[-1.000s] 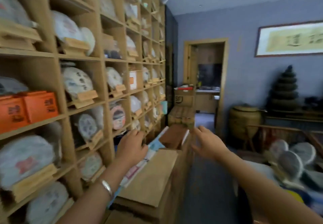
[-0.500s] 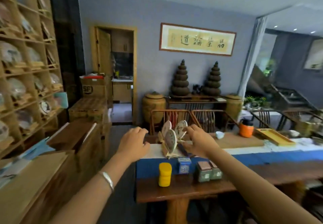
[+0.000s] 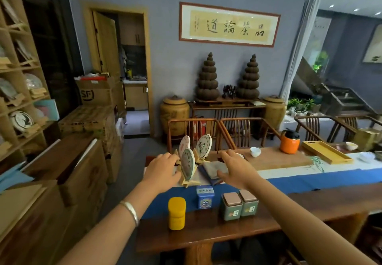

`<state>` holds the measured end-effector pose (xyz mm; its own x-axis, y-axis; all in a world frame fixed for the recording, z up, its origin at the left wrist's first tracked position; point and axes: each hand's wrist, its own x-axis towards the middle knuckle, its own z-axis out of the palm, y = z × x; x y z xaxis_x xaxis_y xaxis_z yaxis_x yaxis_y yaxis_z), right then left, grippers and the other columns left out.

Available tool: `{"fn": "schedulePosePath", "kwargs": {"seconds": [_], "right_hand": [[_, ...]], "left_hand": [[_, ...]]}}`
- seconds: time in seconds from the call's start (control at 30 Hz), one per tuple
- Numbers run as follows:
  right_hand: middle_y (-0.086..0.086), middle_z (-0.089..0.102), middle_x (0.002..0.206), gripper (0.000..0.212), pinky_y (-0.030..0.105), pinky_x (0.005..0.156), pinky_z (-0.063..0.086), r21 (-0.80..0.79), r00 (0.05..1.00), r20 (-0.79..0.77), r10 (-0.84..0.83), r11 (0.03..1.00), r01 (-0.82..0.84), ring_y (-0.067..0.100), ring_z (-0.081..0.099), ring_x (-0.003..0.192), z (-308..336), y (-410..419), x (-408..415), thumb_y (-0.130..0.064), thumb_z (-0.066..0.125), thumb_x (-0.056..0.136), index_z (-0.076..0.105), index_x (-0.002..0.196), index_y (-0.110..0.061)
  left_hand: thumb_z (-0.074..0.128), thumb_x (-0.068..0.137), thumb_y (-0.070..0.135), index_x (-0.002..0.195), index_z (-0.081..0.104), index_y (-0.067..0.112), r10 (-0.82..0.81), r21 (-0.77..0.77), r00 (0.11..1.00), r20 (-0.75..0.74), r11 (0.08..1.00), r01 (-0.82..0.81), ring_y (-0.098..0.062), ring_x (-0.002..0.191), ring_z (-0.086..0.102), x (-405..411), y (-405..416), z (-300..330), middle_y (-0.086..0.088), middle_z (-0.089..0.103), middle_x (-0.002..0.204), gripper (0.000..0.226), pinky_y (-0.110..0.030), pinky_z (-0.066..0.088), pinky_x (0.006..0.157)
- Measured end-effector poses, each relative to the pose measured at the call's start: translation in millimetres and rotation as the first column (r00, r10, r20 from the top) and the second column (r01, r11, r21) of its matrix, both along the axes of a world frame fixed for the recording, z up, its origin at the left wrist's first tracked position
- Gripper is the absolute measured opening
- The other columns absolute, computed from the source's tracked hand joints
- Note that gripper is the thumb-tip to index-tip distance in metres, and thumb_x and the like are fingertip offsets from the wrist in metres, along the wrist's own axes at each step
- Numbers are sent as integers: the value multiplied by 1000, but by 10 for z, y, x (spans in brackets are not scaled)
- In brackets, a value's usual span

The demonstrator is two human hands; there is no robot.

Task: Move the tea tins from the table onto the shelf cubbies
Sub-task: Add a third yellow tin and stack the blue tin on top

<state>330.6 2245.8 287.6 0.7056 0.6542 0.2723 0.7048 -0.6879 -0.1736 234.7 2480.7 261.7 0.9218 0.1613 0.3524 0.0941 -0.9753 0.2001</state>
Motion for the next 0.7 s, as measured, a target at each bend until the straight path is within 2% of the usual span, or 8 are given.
{"fn": "schedulePosePath", "kwargs": {"seconds": [0.1,0.23,0.43,0.57,0.7], "right_hand": [[5,52,124,48,38,86,49,17,999,-30,16,1000,-15,24,54,108,-153,193,370,-46,54,85,48,125,-20],[4,52,120,42,34,82,47,-26,996,-79,32,999,-34,23,54,105,-363,459,847,-44,57,85,49,118,-20],[5,49,126,59,34,84,47,-105,981,-187,49,992,-70,25,55,107,-805,707,1340,-42,64,80,43,132,-21],[6,49,127,59,33,83,47,-155,962,-264,61,982,-104,23,55,103,-1209,784,1578,-42,64,83,42,134,-21],[5,48,130,63,34,88,46,-193,939,-339,53,973,-125,23,53,108,-1596,800,1787,-45,68,80,40,133,-25]], "left_hand": [[58,85,37,129,50,21,-19,-14,1000,-9,1000,19,-20,112,52,369,177,-140,-1,56,125,47,-33,47,88],[58,85,38,132,47,23,-37,-65,996,-76,997,32,-20,116,50,801,456,-367,0,55,129,51,-34,46,91],[62,81,42,141,35,22,-87,-258,976,-197,966,34,-23,126,45,1132,743,-803,-4,48,139,69,-36,42,98],[63,83,44,147,26,21,-69,-274,950,-304,961,-19,-21,129,41,1244,798,-1196,-3,41,145,77,-37,42,101],[69,77,50,146,26,26,-93,-377,915,-392,924,-68,-18,132,38,1294,759,-1585,2,38,147,85,-36,41,101]]}}
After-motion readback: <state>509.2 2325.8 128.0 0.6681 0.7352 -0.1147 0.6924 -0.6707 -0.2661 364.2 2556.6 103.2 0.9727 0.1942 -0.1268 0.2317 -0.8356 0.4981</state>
